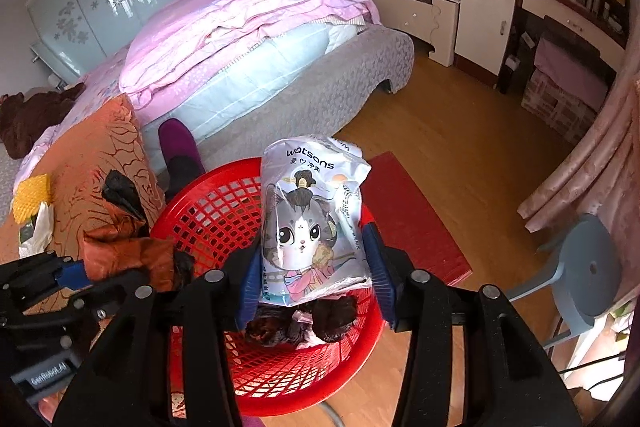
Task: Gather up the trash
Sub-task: 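Carry both bags over the red wastebasket and open both tools to drop them, then return to the tablecloth and grasp the yellow foam net with the left tool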
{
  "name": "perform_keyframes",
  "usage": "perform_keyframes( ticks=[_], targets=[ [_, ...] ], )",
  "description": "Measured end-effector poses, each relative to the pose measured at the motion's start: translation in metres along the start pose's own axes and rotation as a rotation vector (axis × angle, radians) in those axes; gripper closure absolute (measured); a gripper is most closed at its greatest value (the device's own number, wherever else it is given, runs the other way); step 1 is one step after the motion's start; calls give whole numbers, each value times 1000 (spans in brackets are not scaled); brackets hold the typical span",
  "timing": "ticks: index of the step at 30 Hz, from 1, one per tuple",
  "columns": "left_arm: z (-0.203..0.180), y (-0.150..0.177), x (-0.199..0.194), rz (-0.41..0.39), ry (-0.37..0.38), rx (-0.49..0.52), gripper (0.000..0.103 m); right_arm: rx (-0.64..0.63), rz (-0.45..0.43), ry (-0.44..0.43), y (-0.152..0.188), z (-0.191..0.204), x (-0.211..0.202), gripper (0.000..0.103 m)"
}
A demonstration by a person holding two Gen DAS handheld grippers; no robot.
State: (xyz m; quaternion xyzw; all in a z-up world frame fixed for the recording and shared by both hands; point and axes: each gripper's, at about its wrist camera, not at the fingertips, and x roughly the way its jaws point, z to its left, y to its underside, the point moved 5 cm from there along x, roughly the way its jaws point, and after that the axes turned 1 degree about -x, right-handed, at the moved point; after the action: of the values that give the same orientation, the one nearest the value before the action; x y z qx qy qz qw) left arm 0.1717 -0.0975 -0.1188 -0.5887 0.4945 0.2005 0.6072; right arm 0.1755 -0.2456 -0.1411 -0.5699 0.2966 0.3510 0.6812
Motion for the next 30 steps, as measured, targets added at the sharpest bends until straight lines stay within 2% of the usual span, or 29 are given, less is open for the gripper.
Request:
perform_keyframes(
  ticks=[4,6,20,30],
  targets=[
    [-1,0,-6,-17,1,-6,51,13,-16,2,-2,-2,-3,46],
    [-1,-1,-10,-26,0,-8,48,18,-26,3,-4,-3,-6,45],
    [13,-2,-60,-137,-22,-37,44,-29,-139,29,-9,16,-37,45],
    [55,6,-94,-193,-75,-112,43,-85,-179,-18,-9,57,-58,45]
  ],
)
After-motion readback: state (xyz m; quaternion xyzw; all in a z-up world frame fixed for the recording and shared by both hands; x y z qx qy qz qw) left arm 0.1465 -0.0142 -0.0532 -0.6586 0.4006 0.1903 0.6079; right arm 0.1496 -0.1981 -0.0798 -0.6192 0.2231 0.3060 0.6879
